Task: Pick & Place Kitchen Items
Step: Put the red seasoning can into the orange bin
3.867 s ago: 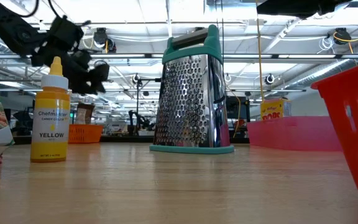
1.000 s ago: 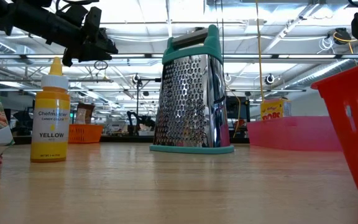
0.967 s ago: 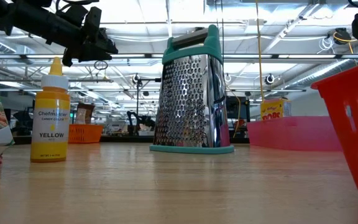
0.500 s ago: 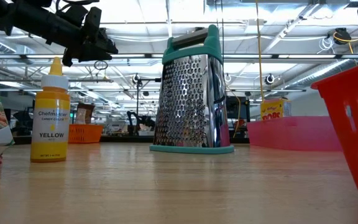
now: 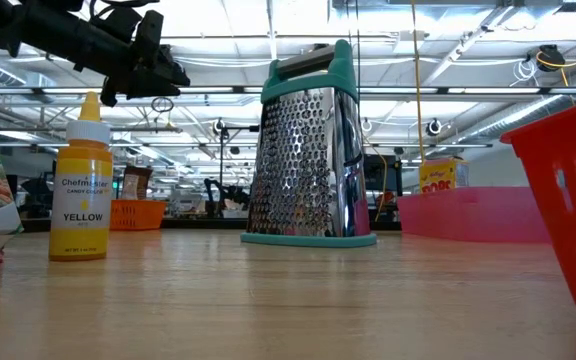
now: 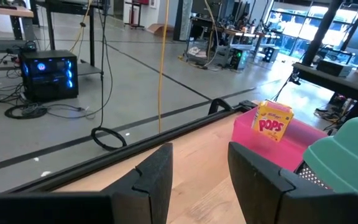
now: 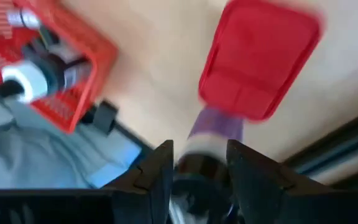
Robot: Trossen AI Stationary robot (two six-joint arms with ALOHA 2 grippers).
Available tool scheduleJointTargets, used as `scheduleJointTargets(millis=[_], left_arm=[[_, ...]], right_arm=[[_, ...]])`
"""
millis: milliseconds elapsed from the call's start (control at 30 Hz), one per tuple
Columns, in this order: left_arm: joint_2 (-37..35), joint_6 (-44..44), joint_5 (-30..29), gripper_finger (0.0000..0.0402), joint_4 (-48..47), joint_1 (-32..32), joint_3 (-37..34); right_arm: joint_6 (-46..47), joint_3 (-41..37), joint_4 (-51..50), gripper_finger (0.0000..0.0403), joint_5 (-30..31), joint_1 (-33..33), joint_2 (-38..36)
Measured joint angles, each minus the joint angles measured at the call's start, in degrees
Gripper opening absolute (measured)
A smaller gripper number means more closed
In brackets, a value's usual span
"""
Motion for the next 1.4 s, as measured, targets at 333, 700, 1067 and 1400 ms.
scheduleJointTargets(millis=[333, 700, 1067, 1400], left_arm=[[0.0, -0.3, 0.1, 0.0157, 0.0, 0.0, 0.0], [0.0, -0.2, 0.1, 0.0157, 0.0, 0.0, 0.0], [0.0, 0.0, 0.1, 0.0157, 0.0, 0.0, 0.0], [0.0, 0.0, 0.1, 0.0157, -0.3, 0.0, 0.0]], right_arm=[[-3.7, 0.0, -6.6, 0.0122, 5.3, -0.7, -0.3], [-12.8, 0.0, -6.4, 0.0122, 8.2, -2.2, -0.3], [-11.3, 0.0, -7.9, 0.0221, 9.0, -3.0, -0.3], [-9.1, -5.7, -0.7, 0.0255, 2.3, -3.9, -0.5]])
